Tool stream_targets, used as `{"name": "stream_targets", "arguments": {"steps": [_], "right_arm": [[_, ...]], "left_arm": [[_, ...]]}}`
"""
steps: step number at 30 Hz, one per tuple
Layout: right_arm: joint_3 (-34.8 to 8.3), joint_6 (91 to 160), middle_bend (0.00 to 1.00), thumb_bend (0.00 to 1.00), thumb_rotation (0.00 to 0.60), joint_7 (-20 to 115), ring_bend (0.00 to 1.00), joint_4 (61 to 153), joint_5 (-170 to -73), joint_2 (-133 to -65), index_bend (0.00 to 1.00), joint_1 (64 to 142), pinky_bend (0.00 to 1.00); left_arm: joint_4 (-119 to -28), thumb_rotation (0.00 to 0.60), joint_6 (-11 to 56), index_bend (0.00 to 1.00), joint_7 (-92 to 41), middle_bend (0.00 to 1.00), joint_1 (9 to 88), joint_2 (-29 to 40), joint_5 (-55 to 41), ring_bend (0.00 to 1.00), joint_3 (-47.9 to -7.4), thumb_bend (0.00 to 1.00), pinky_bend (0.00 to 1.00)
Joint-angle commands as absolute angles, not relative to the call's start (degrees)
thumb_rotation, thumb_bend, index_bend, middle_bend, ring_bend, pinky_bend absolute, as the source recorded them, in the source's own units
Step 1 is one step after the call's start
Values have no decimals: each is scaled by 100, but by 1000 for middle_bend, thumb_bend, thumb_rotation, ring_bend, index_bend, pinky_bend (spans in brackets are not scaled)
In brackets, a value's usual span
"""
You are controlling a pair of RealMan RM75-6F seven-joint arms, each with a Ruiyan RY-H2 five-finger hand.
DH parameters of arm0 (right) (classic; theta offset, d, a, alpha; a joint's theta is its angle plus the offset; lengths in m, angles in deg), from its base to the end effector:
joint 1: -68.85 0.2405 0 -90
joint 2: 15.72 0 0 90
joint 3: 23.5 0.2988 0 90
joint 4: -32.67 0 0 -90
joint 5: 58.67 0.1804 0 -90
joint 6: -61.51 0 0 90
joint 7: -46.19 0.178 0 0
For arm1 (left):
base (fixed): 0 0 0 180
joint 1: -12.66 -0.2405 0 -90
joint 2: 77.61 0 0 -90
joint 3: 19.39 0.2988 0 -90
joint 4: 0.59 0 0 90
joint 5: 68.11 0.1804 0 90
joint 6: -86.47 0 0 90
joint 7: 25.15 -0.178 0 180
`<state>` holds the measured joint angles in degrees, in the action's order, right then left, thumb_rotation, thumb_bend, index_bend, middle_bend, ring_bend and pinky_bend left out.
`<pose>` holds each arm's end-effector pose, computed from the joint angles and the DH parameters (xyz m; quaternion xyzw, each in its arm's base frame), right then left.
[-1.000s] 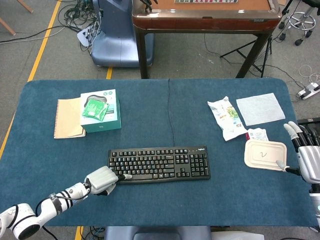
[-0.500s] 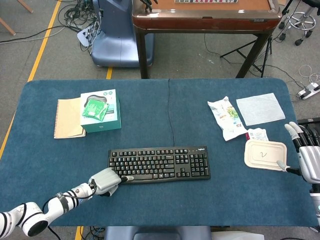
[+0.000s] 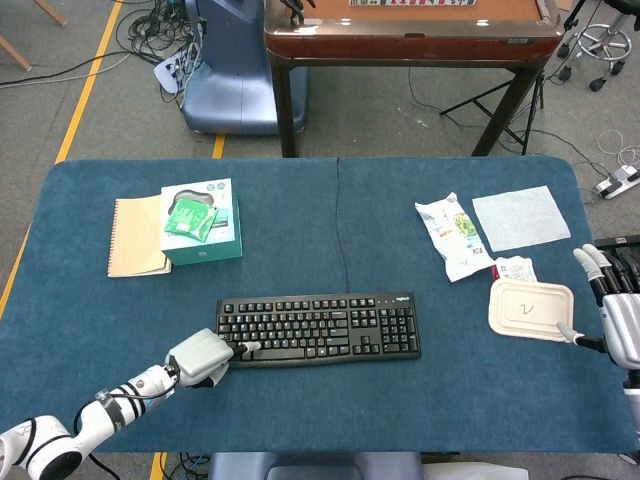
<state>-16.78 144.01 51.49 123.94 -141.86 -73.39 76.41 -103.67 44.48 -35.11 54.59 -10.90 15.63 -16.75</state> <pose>-0.3346 -0.2440 0.2552 0.5862 -0.3645 0.3977 0.6044 -0.1869 0.3078 0.0485 -0.8746 -0.3288 -0.2461 0.2578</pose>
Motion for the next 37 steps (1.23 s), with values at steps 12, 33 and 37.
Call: {"name": "stream_targets", "arguments": {"steps": [12,33,37], "right_arm": [[-1663,14339,43,49,600,5201,67,12319,-14198,-7389,0,7700,41],[-1689,14282,43,49,600,5155,67,12396,-14278,-7403,0,7766,42],[-1690,14277,43,49,600,5153,67,12398,-14279,-7399,0,7772,41]], "left_arm": [[-10110,275,2008,91,-2941,386,4121,-1416,1135,429,-2047,181,555],[-9919,205,-217,100,-3011,253,2247,-1233,692,292,-2043,164,280],[-9953,236,-315,100,-3043,253,2119,-1228,790,292,-2029,164,275]]}}
